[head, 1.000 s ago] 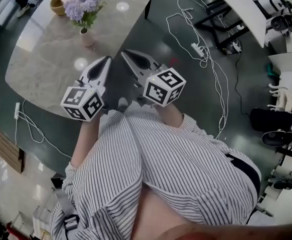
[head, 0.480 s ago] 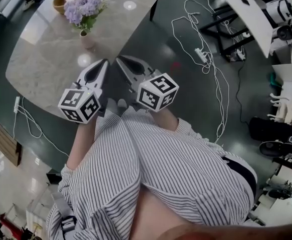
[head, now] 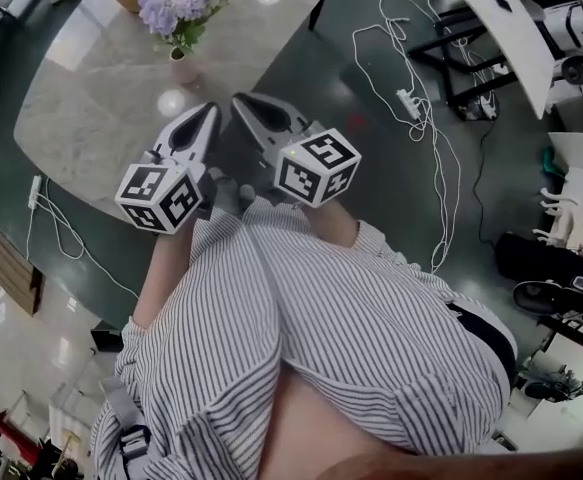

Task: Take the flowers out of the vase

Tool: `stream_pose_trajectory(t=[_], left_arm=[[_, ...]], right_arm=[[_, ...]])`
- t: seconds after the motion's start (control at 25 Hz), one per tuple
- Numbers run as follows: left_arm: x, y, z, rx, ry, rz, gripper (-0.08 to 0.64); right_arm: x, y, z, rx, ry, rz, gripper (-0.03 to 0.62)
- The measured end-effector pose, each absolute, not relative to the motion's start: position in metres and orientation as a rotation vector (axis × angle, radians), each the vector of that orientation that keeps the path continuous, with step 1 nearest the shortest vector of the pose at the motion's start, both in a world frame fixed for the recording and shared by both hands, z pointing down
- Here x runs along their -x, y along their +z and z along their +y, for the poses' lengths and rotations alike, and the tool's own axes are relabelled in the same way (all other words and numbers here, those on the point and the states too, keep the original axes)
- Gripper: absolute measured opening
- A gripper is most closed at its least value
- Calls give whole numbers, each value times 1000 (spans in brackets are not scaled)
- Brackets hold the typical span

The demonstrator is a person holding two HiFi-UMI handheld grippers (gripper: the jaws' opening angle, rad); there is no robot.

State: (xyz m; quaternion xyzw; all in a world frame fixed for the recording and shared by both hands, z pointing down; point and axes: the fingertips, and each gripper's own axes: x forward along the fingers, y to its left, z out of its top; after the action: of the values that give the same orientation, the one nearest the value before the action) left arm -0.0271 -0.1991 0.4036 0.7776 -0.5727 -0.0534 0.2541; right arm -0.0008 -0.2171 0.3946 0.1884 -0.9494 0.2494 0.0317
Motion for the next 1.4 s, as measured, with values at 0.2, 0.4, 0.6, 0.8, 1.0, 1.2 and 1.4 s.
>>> stream_pose_trajectory(t=[0.2,0.4,0.6,0.8,1.0,1.2,1.4], left_arm=[[40,397,-207,-2117,-179,-1561,11],[59,393,-218,-2119,-211,-1571,11],[75,391,-228,-2132,-220,-1566,11],[87,387,-237,-2150,-237,-1557,11],[104,384,-241,-2168,-250,-1549,11],[114,390,-243,-2159,-252,-1515,11],[113,396,-244,-2169,-239,-1481,11]], right_arm=[[13,387,-228,-581,752,-2929,17],[33,384,-237,-564,724,-2929,17],[51,384,-243,-554,712,-2925,17],[62,382,-252,-562,709,-2929,17],[80,381,-258,-579,703,-2927,17],[91,389,-256,-587,715,-2898,17],[89,396,-256,-636,720,-2878,17]])
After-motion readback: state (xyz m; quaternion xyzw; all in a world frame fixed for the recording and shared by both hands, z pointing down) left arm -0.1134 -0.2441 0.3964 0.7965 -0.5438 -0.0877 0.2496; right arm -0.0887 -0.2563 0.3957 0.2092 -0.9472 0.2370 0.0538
